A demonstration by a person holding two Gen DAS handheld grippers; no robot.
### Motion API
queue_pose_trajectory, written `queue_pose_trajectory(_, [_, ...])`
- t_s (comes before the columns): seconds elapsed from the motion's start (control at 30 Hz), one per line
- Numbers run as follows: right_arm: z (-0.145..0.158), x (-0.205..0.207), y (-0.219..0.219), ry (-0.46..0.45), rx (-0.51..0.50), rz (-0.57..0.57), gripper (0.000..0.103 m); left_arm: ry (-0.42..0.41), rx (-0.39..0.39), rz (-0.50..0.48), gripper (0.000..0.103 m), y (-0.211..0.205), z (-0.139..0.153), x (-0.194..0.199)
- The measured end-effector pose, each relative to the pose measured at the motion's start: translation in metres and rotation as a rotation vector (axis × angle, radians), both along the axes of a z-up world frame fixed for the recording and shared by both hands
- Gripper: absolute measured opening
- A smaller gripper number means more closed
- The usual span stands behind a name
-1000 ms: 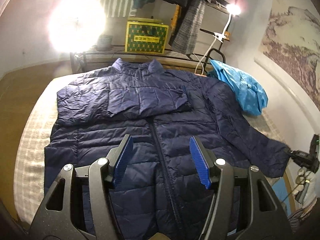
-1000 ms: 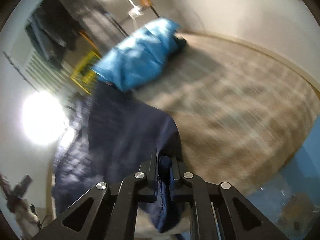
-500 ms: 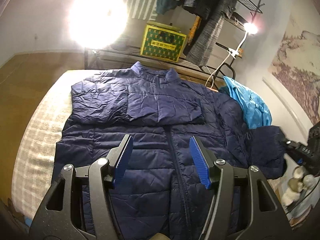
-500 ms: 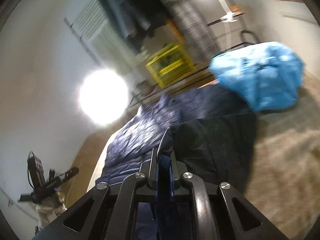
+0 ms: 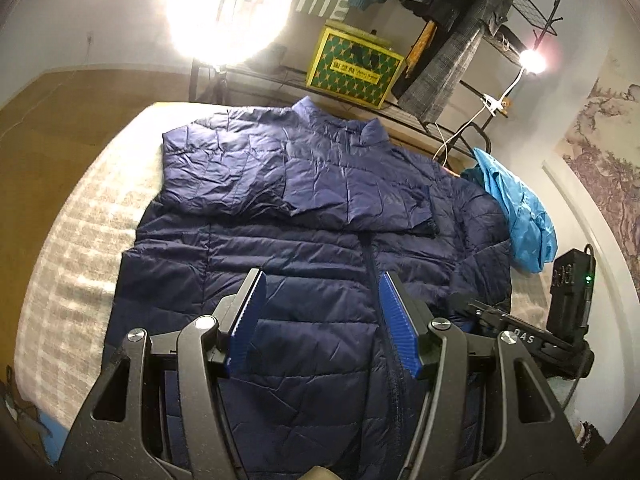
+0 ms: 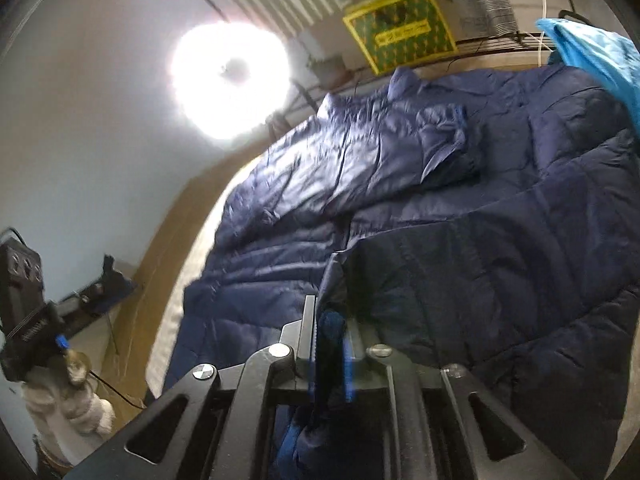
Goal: Fold large clothes
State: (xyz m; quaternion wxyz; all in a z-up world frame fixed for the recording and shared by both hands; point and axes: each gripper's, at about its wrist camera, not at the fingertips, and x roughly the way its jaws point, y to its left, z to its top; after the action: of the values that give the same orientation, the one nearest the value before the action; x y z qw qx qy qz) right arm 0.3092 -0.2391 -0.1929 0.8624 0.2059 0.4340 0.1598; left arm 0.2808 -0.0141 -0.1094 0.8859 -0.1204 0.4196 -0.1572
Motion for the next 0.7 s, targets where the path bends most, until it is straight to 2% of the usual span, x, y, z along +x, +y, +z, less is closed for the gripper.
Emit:
queue_pose_trajectory(0.07, [0.001, 0.002, 0.000, 0.002, 0.003, 0.008, 0.041, 0.021, -0.009, -0.012, 0.061, -0.003, -0.006, 0.003])
queue_pose_trajectory(0.23, [0.032, -0.009, -0.020, -0.086, 0.008, -0.021, 0.057, 0.101, -0.085, -0.072, 0.061, -0.023, -0.023, 0.008])
queue_pose_trajectory(0.3, [0.045, -0.015, -0.032, -0.117, 0.006, -0.057, 0.059, 0.159, -0.113, -0.121, 0.061, -0.041, -0.036, 0.011])
queue_pose_trajectory(0.47, [0.066, -0.028, -0.080, -0.171, -0.032, -0.169, 0.061, 0.274, -0.123, -0.235, 0.061, -0.097, -0.065, 0.019])
queue_pose_trajectory(0.57, [0.073, -0.036, -0.105, -0.189, -0.060, -0.218, 0.061, 0.308, -0.089, -0.255, 0.061, -0.123, -0.078, 0.026])
queue_pose_trajectory(0.7, [0.079, -0.045, -0.128, -0.204, -0.108, -0.272, 0.065, 0.359, -0.107, -0.241, 0.061, -0.145, -0.091, 0.037])
